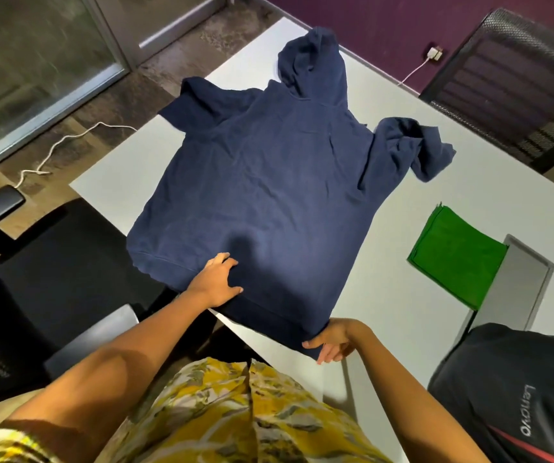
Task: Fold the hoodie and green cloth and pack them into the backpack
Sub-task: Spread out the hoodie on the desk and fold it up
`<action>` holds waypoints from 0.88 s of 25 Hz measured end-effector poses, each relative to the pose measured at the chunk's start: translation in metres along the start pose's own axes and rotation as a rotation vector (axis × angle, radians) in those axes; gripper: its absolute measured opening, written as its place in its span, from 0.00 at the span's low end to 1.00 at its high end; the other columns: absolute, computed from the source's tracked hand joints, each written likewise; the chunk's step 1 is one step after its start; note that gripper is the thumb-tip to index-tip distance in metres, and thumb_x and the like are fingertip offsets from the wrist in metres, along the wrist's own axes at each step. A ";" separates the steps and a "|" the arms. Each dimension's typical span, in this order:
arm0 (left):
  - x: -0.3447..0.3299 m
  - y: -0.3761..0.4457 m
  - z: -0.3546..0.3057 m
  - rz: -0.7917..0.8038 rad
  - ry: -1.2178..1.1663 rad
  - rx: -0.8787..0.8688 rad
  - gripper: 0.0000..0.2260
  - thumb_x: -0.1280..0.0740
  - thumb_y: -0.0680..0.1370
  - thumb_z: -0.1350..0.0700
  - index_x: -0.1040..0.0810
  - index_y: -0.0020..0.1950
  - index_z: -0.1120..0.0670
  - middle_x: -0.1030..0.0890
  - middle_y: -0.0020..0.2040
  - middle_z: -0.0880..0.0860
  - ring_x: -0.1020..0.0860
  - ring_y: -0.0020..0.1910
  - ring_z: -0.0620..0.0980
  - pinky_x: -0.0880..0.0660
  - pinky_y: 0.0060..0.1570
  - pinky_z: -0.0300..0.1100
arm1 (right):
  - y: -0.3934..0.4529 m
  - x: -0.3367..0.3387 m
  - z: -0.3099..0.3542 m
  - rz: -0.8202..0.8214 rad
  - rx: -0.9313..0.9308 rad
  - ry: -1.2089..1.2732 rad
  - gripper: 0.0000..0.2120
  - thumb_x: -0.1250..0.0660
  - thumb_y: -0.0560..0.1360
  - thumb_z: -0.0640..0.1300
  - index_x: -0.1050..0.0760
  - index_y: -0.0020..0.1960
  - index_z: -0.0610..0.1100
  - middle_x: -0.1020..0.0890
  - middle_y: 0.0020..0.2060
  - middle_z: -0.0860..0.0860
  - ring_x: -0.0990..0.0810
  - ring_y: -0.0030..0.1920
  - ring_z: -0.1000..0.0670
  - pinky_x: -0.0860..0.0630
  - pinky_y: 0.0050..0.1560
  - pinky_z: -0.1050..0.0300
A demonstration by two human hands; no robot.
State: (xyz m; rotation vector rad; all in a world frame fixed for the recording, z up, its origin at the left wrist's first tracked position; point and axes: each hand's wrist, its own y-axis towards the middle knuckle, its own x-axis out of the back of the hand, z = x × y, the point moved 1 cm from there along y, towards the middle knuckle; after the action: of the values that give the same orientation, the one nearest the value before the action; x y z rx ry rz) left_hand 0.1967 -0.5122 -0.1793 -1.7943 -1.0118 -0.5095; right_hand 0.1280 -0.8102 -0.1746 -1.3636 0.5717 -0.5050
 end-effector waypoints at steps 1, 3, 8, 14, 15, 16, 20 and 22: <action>0.002 -0.002 0.002 0.004 -0.007 -0.018 0.30 0.26 0.75 0.49 0.31 0.74 0.54 0.38 0.76 0.50 0.36 0.74 0.53 0.33 0.71 0.49 | -0.001 0.009 0.004 -0.042 -0.018 -0.098 0.27 0.26 0.72 0.57 0.24 0.62 0.39 0.17 0.41 0.48 0.18 0.44 0.49 0.23 0.49 0.57; 0.011 -0.007 0.009 -0.056 -0.023 -0.045 0.24 0.26 0.74 0.51 0.26 0.68 0.52 0.30 0.69 0.48 0.27 0.67 0.53 0.29 0.66 0.48 | -0.006 0.037 0.016 -0.175 -0.004 -0.182 0.22 0.23 0.70 0.54 0.22 0.54 0.39 0.17 0.35 0.48 0.20 0.34 0.52 0.23 0.44 0.59; 0.049 -0.017 0.055 -0.444 -0.127 0.195 0.13 0.29 0.75 0.56 0.24 0.58 0.54 0.26 0.57 0.53 0.23 0.54 0.56 0.29 0.57 0.53 | -0.022 0.090 0.082 -0.904 0.292 -0.143 0.18 0.26 0.69 0.59 0.24 0.45 0.45 0.19 0.43 0.46 0.22 0.44 0.43 0.26 0.45 0.53; 0.100 -0.002 0.118 -0.533 -0.487 0.561 0.16 0.30 0.75 0.58 0.28 0.61 0.55 0.28 0.63 0.55 0.22 0.53 0.61 0.24 0.54 0.56 | -0.029 0.059 0.183 -0.755 0.932 -0.038 0.08 0.34 0.77 0.40 0.22 0.42 0.51 0.19 0.33 0.58 0.28 0.32 0.56 0.29 0.38 0.63; 0.107 0.004 0.127 -0.499 -0.491 0.585 0.16 0.30 0.75 0.58 0.29 0.62 0.56 0.28 0.63 0.56 0.22 0.51 0.61 0.23 0.52 0.56 | -0.024 0.057 0.200 -0.703 0.944 -0.066 0.09 0.34 0.77 0.39 0.22 0.42 0.51 0.20 0.33 0.59 0.29 0.32 0.56 0.29 0.38 0.62; 0.112 0.011 0.135 -0.457 -0.474 0.591 0.17 0.30 0.75 0.58 0.29 0.62 0.57 0.27 0.62 0.57 0.22 0.50 0.61 0.23 0.50 0.55 | -0.020 0.057 0.218 -0.660 0.951 -0.084 0.08 0.33 0.77 0.40 0.22 0.42 0.51 0.22 0.32 0.60 0.29 0.32 0.56 0.29 0.38 0.62; 0.132 0.034 0.154 -0.341 -0.443 0.540 0.28 0.26 0.74 0.57 0.33 0.70 0.60 0.31 0.67 0.60 0.24 0.58 0.62 0.24 0.54 0.51 | -0.007 0.070 0.290 -0.633 0.957 -0.144 0.07 0.33 0.76 0.40 0.21 0.42 0.49 0.22 0.31 0.61 0.28 0.32 0.57 0.28 0.39 0.63; 0.144 0.045 0.163 -0.239 -0.371 0.520 0.27 0.23 0.70 0.52 0.31 0.63 0.57 0.26 0.59 0.57 0.22 0.54 0.60 0.25 0.47 0.48 | -0.005 0.082 0.333 -0.648 0.942 -0.165 0.08 0.32 0.76 0.40 0.21 0.41 0.51 0.21 0.32 0.59 0.26 0.33 0.58 0.27 0.40 0.62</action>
State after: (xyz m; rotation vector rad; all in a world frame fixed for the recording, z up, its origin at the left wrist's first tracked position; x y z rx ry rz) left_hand 0.2990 -0.3154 -0.1718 -1.3278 -1.4711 -0.0335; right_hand 0.4054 -0.6118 -0.1393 -0.6289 -0.2750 -1.0112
